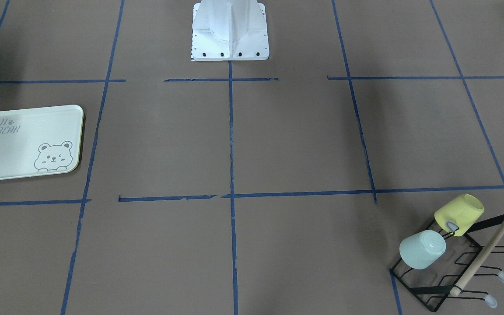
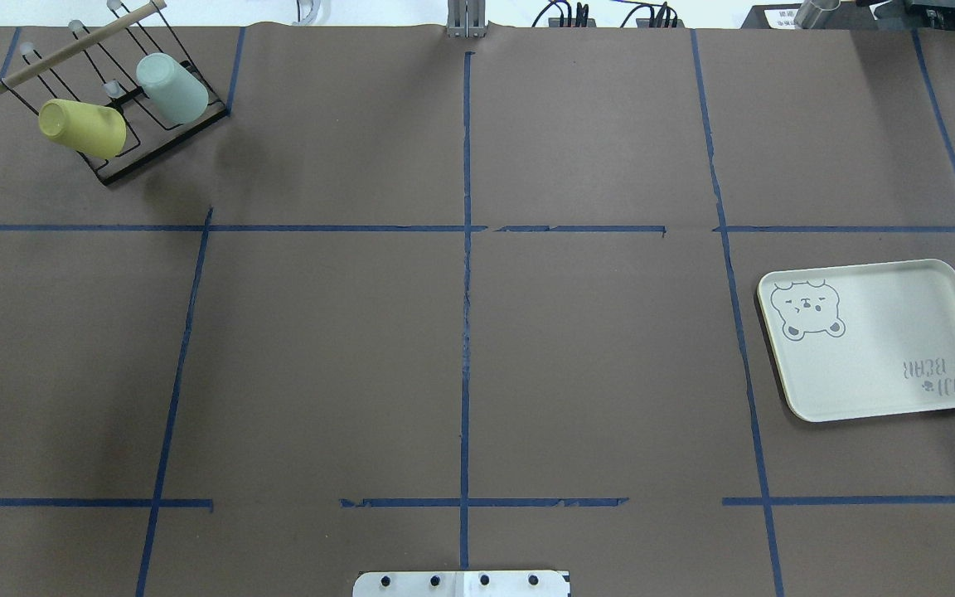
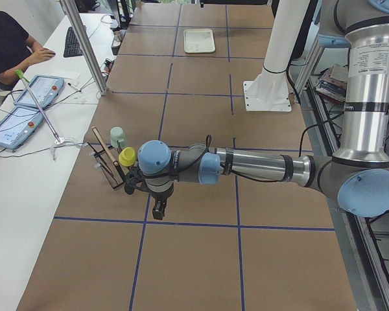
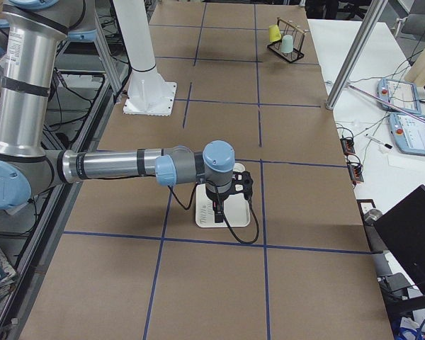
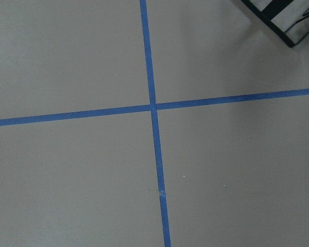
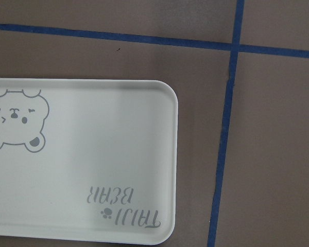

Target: Left arm grabs green cup and hands to right arm on tray

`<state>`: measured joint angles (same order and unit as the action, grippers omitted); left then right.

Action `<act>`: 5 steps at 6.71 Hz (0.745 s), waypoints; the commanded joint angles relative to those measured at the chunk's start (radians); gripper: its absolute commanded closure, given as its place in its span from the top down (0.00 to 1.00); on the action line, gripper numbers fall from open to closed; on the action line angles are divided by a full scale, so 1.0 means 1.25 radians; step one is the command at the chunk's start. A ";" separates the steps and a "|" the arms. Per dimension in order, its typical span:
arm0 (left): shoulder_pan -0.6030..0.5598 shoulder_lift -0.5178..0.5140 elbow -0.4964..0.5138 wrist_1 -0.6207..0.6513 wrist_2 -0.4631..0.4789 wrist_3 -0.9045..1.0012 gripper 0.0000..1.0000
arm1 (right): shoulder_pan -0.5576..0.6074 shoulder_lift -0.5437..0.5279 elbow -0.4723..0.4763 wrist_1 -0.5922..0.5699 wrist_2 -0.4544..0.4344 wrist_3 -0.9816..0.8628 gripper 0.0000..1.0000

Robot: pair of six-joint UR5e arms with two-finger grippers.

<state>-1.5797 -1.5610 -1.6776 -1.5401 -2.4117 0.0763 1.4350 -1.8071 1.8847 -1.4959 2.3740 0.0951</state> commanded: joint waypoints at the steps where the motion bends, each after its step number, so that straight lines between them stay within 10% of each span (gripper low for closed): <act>1: 0.003 0.007 -0.003 0.000 0.006 0.004 1.00 | -0.001 -0.005 -0.005 0.006 0.002 0.001 1.00; 5: 0.019 0.000 0.001 0.000 -0.002 -0.019 1.00 | -0.002 -0.002 0.003 0.008 0.024 0.019 1.00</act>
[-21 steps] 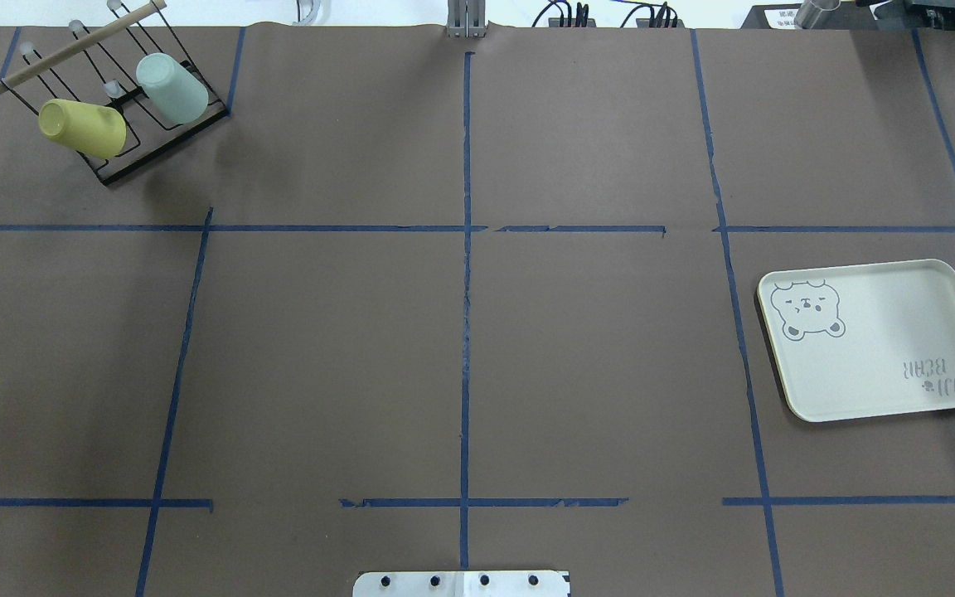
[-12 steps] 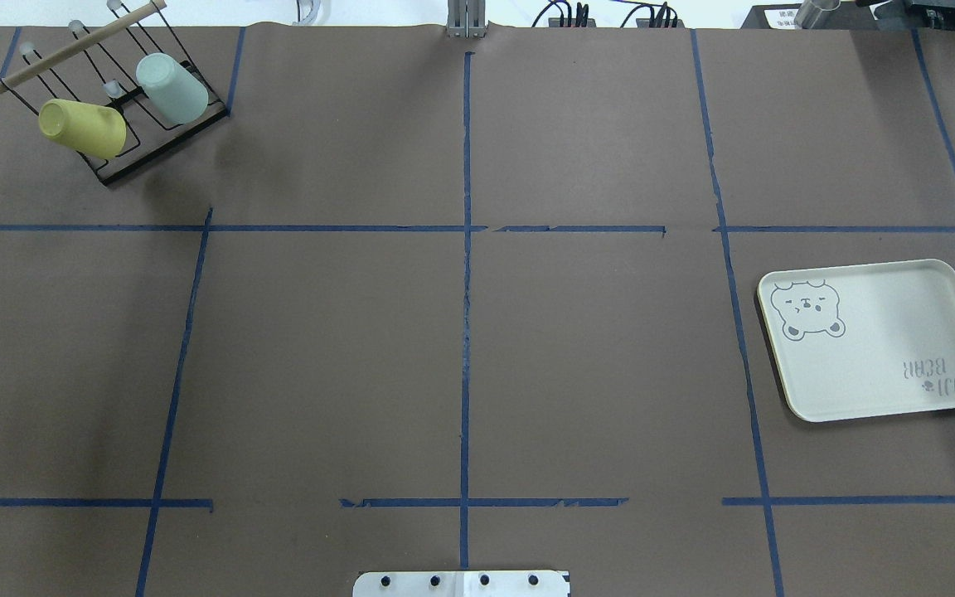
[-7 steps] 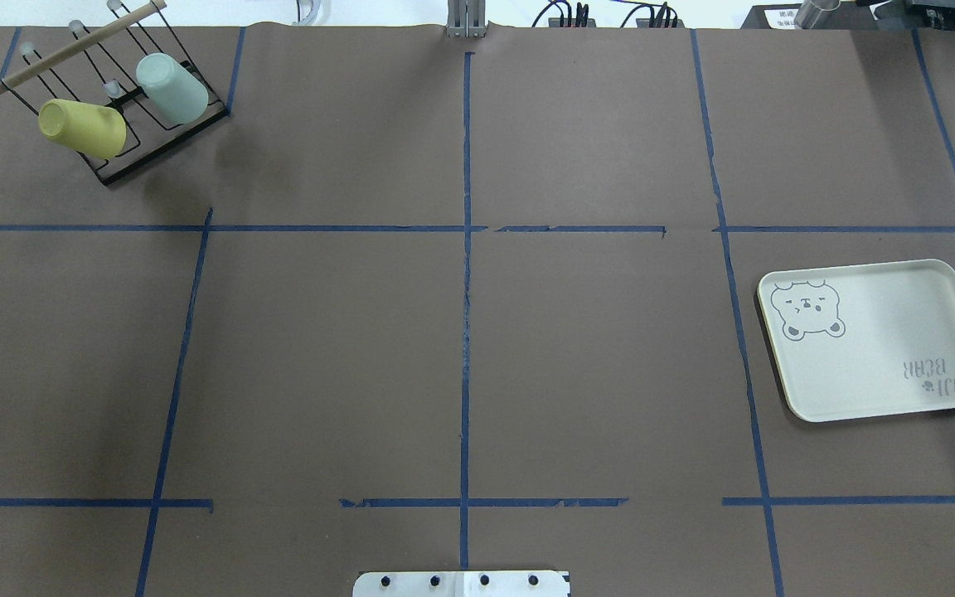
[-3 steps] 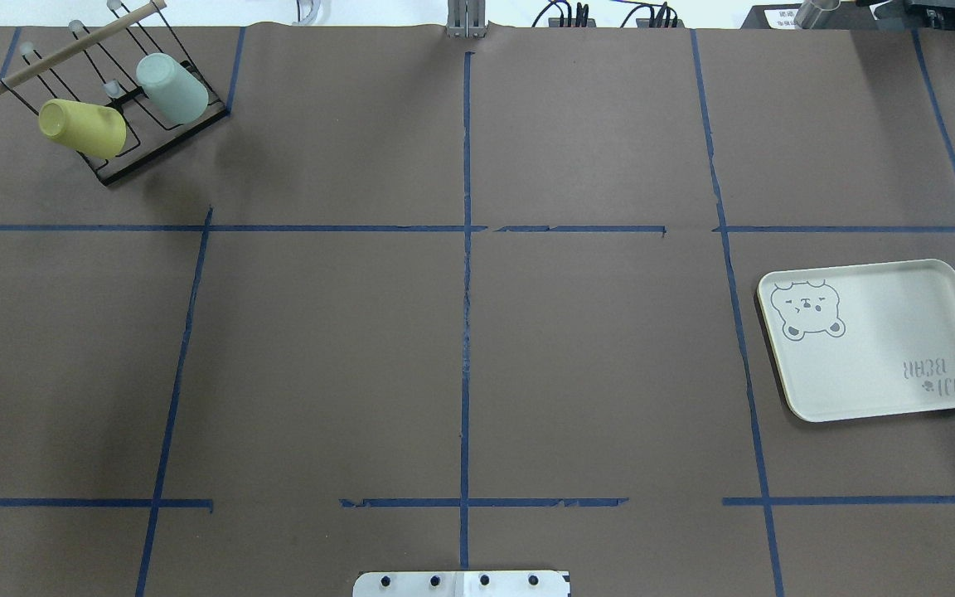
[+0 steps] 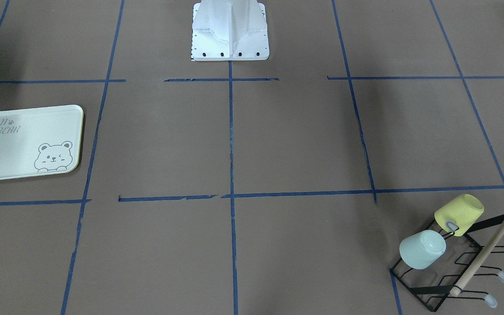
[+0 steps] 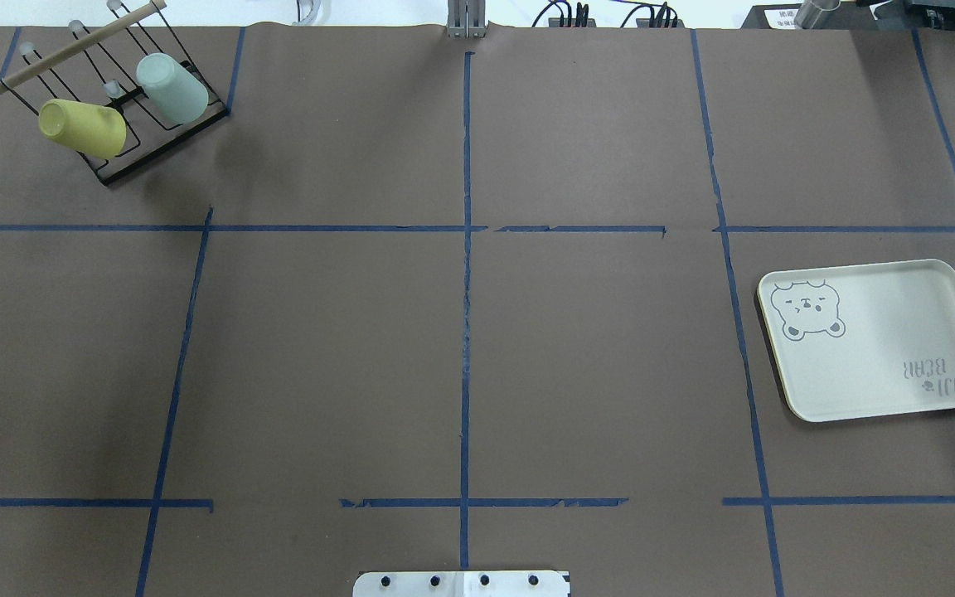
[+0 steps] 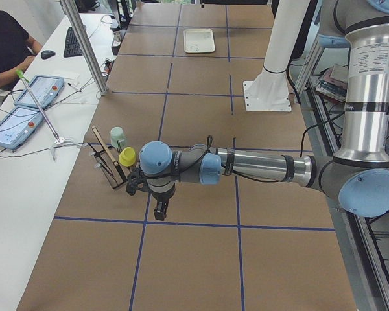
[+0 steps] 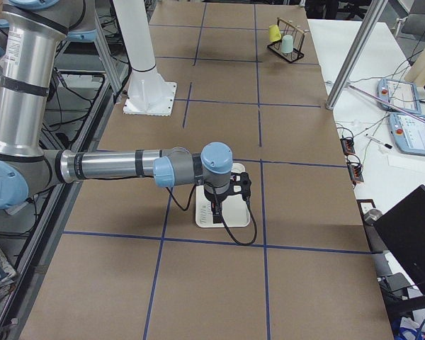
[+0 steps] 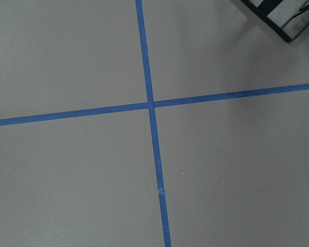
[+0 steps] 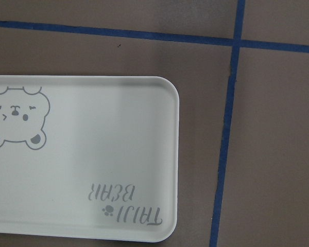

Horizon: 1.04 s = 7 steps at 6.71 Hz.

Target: Left arm grabs green cup and hands to right arm on tray

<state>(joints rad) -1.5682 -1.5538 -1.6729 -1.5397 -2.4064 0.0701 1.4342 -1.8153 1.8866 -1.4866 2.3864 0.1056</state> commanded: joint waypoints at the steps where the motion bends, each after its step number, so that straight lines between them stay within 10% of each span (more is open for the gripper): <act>1: 0.062 -0.006 -0.052 -0.017 -0.015 -0.078 1.00 | -0.005 0.007 0.001 0.001 0.018 0.011 1.00; 5: 0.239 -0.196 -0.098 -0.045 -0.010 -0.523 1.00 | -0.056 0.008 -0.002 0.071 0.047 0.011 1.00; 7: 0.295 -0.400 0.058 -0.045 0.151 -0.690 1.00 | -0.083 0.008 -0.004 0.071 0.047 0.011 1.00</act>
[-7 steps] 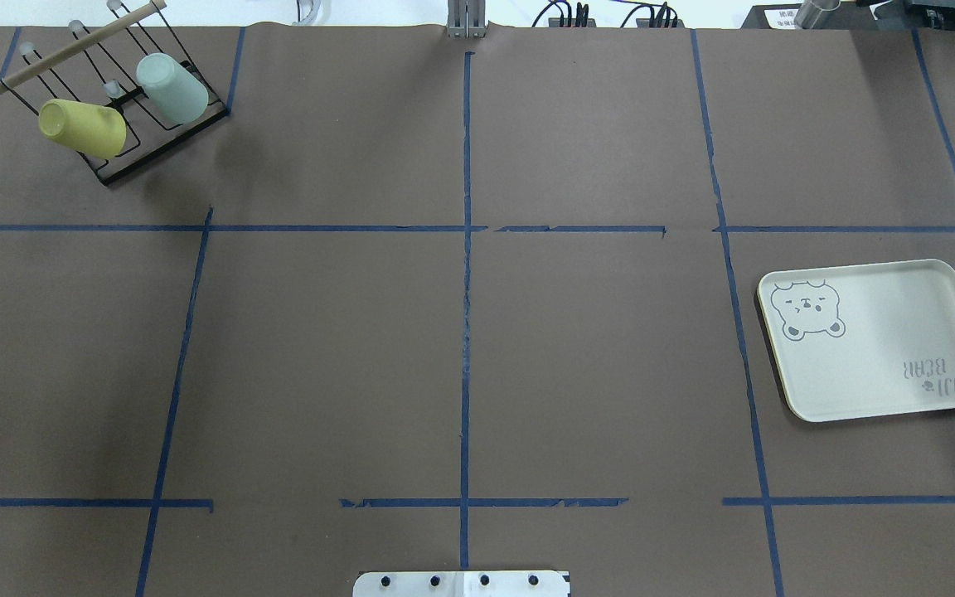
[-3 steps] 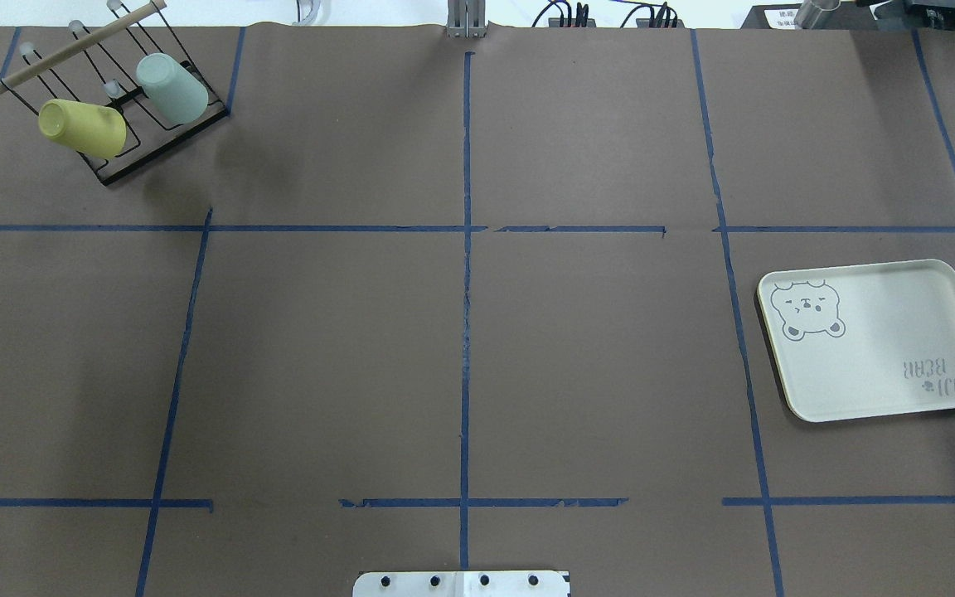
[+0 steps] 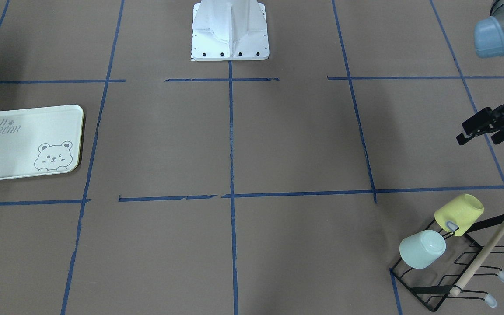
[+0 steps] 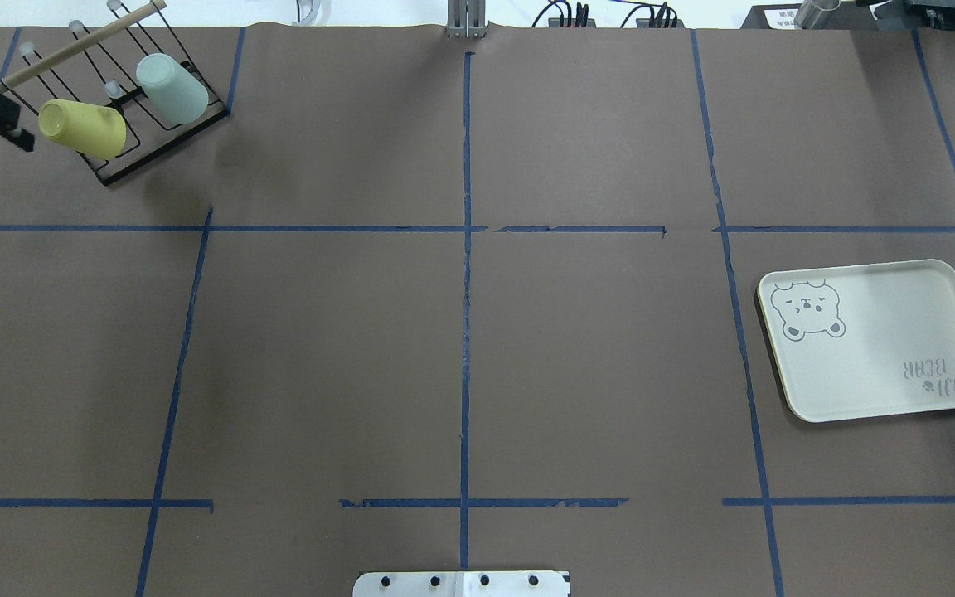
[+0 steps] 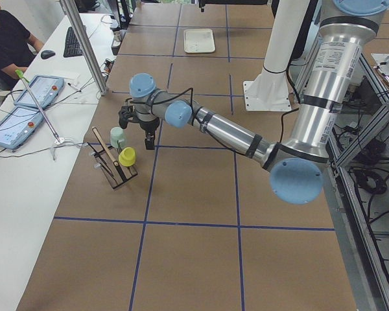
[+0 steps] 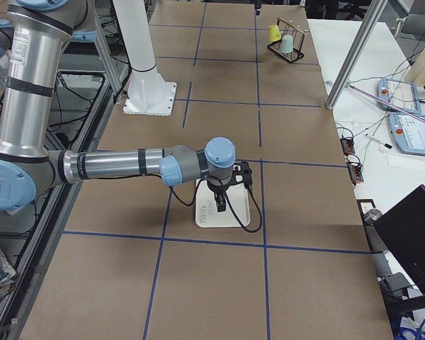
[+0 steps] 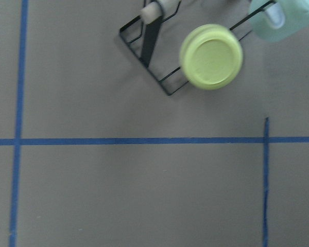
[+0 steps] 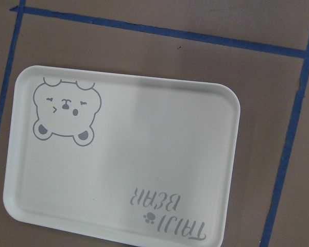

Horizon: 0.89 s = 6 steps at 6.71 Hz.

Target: Left arm grabs green cup and hands to right arm on tray

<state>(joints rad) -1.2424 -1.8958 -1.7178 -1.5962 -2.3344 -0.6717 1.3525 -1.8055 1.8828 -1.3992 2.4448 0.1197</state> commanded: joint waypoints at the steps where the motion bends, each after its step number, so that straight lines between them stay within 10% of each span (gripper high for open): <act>1: 0.040 -0.164 0.165 -0.014 0.103 -0.092 1.00 | -0.030 0.000 -0.001 0.001 -0.002 0.000 1.00; 6: 0.064 -0.376 0.511 -0.140 0.129 -0.187 1.00 | -0.062 0.004 -0.002 0.001 -0.005 0.000 1.00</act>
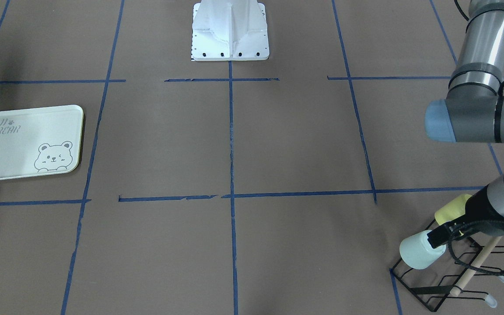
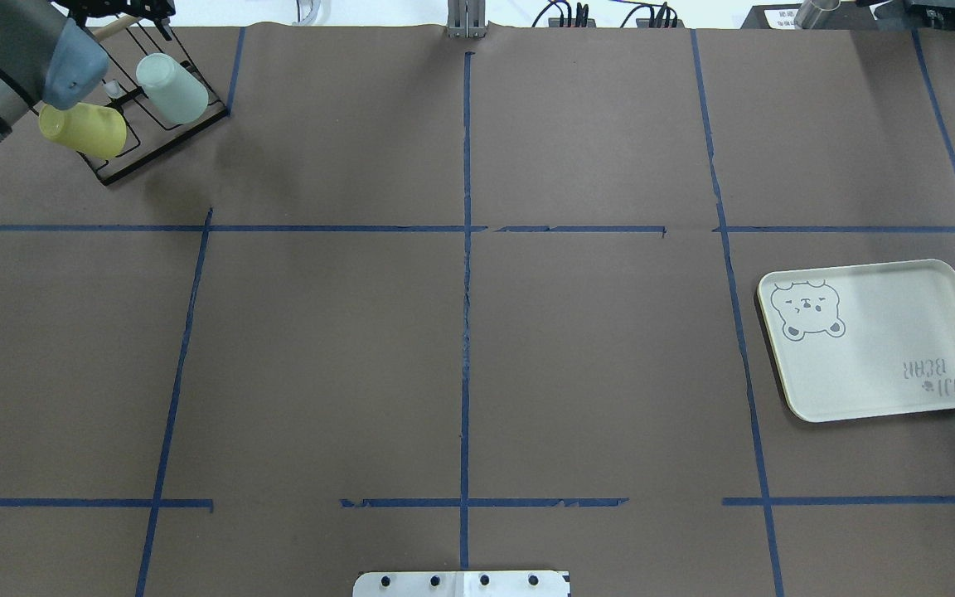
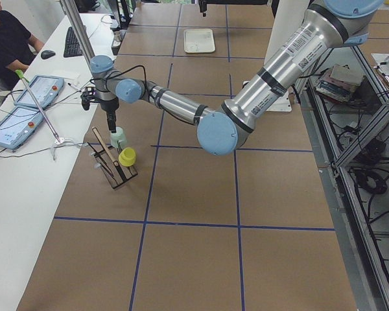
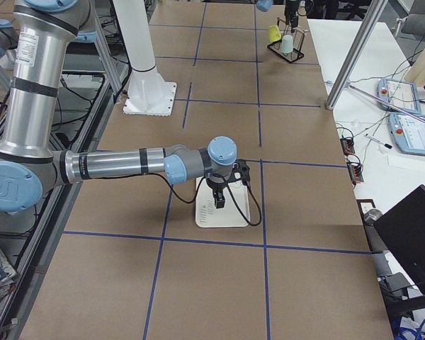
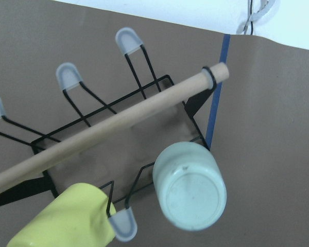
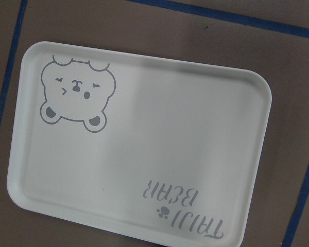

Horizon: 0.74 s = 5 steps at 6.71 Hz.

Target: Left arm grabs green cup and hands to right arm on tray

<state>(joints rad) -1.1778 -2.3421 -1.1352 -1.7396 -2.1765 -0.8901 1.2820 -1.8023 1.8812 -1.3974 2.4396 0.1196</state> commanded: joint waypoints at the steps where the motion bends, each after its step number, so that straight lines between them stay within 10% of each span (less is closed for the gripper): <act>1: 0.027 -0.016 0.059 -0.051 0.001 -0.013 1.00 | -0.009 0.001 0.000 0.000 0.000 0.000 1.00; 5: 0.034 0.001 0.060 -0.047 0.004 0.057 0.99 | -0.011 0.001 -0.003 0.000 0.000 0.000 1.00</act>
<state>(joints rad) -1.1318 -2.3497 -1.0606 -1.8008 -2.1733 -0.8670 1.2687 -1.8009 1.8791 -1.3975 2.4390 0.1197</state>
